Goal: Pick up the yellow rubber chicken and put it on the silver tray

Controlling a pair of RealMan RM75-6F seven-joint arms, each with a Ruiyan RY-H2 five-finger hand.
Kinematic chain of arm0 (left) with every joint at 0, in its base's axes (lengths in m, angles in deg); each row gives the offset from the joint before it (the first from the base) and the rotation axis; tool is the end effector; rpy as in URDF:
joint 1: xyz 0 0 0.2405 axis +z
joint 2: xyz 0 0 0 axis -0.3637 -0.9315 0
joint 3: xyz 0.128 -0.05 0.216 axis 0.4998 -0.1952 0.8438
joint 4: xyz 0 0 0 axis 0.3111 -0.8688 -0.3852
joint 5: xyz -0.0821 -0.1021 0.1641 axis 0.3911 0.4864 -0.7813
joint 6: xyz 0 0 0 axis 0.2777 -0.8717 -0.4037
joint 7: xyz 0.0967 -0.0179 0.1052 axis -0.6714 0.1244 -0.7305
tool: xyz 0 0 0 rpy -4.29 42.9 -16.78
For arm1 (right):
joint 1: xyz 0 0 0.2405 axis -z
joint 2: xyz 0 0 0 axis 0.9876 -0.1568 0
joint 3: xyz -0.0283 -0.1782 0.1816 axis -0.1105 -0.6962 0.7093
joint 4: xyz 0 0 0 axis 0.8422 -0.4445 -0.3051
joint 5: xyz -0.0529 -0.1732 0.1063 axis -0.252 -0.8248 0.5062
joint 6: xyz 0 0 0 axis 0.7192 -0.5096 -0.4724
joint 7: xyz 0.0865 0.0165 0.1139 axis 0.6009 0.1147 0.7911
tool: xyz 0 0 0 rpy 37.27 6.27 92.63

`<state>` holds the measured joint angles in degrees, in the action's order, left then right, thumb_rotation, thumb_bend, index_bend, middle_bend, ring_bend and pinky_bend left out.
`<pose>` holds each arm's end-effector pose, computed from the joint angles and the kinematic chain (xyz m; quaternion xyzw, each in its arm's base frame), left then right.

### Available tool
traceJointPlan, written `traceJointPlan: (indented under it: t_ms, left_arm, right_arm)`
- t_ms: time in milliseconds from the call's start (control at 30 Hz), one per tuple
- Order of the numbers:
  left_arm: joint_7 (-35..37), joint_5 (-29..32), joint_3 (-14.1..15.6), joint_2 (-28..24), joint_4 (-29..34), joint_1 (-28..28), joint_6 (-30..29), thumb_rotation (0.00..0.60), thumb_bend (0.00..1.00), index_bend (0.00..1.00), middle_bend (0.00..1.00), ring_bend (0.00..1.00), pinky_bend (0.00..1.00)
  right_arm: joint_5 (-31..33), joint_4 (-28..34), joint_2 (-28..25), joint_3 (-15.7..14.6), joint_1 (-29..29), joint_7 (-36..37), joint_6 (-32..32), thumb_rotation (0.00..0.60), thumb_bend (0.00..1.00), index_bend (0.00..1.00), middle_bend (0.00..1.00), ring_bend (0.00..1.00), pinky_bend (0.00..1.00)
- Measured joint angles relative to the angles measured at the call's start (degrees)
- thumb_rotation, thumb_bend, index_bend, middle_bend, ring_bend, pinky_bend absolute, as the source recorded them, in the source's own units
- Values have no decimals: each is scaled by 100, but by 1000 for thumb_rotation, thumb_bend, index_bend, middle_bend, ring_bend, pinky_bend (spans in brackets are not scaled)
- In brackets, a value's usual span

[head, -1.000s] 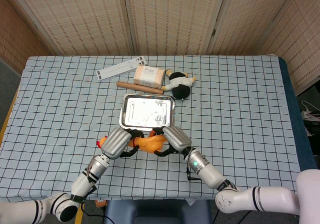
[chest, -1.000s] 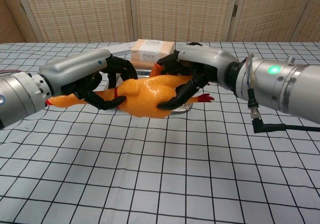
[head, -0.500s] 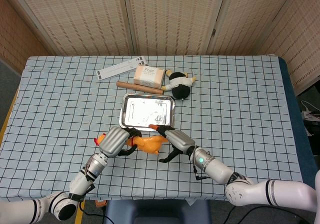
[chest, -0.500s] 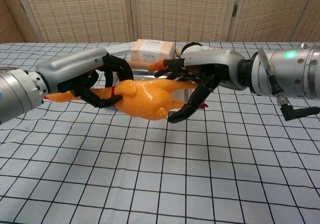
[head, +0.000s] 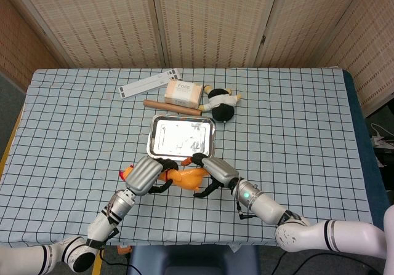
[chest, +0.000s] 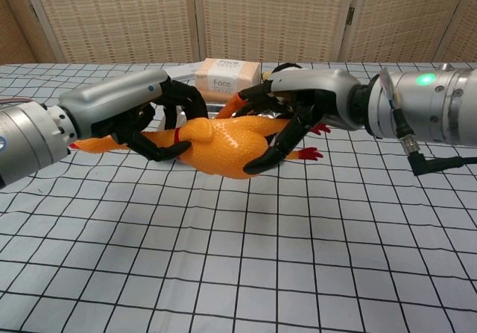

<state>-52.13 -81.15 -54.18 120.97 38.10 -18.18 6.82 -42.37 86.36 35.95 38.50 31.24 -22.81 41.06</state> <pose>-0.1019 0.2958 -0.0114 -0.7382 -0.3634 -0.4763 0.3101 -0.0723 -0.3112 -0.0164 0.6802 -0.6014 0.3874 0.1599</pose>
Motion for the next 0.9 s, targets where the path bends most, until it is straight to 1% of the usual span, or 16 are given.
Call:
traceJointPlan:
  t_ms: [67,133,200,333,433,533,700,767,800,833,867,900]
  left_arm:
    - [9,-1,3,-1,1,2,-7,600,727,826,815,667,829]
    - [11,-1,3,-5,1,1,-10,600,727,826,815,667,829]
    - [7,1,5,-11,3,1,-13,600,727,827,814,667,829]
    - [3,14,-4,-32,17,0,-18,600,728,826,815,667,829]
    - [-6,31,-22,-47,28,-4,-27,600,727,826,815,667,829]
    - [-10,52,-29,-49,37,-11,-19,600,727,826,815,667,829]
    - [-54,69,-18,-46,33,-14,-17,600,727,827,814,667,829]
    - [-56,89,-30,-48,34,-13,-25,600,726,827,815,667,829]
    - [-55,98,-37,-51,33,-11,-32,600,726,827,815,667,829]
    - [-53,103,-38,-55,31,-8,-38,600,726,826,815,667,829]
    - [-47,110,-39,-58,28,-5,-40,600,726,827,814,667,829]
    - [-33,117,-41,-63,26,-1,-43,600,727,827,814,667,829]
  right_arm:
    - [20,4,62,-9,21,-99,-184,600,300,868,707,772,996]
    - [95,18,128,-16,38,-239,-377,600,348,961,774,844,1000]
    - [223,36,186,-7,50,-340,-550,600,381,999,814,885,1000]
    - [449,83,216,27,55,-477,-675,600,428,1000,840,916,1000]
    - [484,102,204,21,52,-561,-711,600,457,1000,847,940,1000]
    - [470,114,201,-2,53,-595,-712,600,464,1000,850,969,1000]
    - [433,131,165,-82,10,-776,-638,600,461,1000,850,973,1000]
    - [421,144,155,-116,-4,-870,-658,600,446,997,851,940,1000]
    - [429,166,144,-125,-6,-912,-661,600,428,944,829,866,993]
    - [430,193,126,-127,-6,-914,-652,600,400,821,756,744,934]
    - [421,224,94,-135,-7,-897,-623,600,379,705,688,645,862]
    - [387,250,35,-143,-6,-867,-555,600,337,454,528,469,681]
